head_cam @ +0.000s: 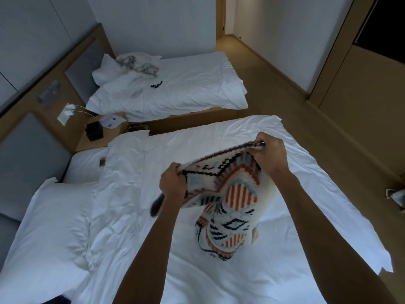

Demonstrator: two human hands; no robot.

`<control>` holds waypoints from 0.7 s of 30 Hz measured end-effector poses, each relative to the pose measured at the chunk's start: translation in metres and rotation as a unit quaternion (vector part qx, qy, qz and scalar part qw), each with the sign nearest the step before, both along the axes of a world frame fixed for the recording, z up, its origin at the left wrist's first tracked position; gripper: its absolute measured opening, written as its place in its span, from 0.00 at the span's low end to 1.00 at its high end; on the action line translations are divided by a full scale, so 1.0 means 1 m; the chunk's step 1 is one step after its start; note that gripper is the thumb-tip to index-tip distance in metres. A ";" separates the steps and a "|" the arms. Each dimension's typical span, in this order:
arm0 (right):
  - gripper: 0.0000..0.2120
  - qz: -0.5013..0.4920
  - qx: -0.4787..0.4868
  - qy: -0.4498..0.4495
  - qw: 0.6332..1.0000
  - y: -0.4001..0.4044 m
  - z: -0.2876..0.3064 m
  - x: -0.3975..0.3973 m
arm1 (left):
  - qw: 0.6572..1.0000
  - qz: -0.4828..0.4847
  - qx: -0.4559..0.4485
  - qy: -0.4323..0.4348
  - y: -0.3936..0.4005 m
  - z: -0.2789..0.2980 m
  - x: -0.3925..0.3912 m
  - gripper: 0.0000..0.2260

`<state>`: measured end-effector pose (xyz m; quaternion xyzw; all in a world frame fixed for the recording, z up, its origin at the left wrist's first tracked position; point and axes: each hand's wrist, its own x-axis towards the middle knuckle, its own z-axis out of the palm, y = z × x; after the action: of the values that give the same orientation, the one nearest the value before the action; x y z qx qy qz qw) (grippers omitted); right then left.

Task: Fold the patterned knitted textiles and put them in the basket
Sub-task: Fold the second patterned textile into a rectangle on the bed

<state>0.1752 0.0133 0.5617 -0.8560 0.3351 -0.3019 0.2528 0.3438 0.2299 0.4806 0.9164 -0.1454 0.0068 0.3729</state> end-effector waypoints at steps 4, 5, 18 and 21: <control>0.06 0.003 -0.017 0.155 0.988 -0.006 0.001 0.009 | 0.996 0.012 0.007 -0.083 -0.002 0.028 0.012 0.08; 0.07 -0.008 -0.030 0.178 0.984 -0.006 0.002 0.012 | 0.994 -0.003 0.013 -0.107 0.000 0.035 0.014 0.08; 0.13 -0.049 -0.028 -0.085 0.995 0.003 0.036 0.042 | 0.979 -0.080 0.150 -0.113 0.093 0.061 0.075 0.07; 0.16 -0.048 -0.019 -0.131 0.990 0.014 0.030 0.042 | 0.985 -0.050 0.150 -0.075 0.099 0.058 0.073 0.07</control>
<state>0.2176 0.0275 0.5916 -0.7966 0.3341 -0.4294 0.2635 0.4163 0.3289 0.5385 0.9504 -0.2178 0.0346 0.2193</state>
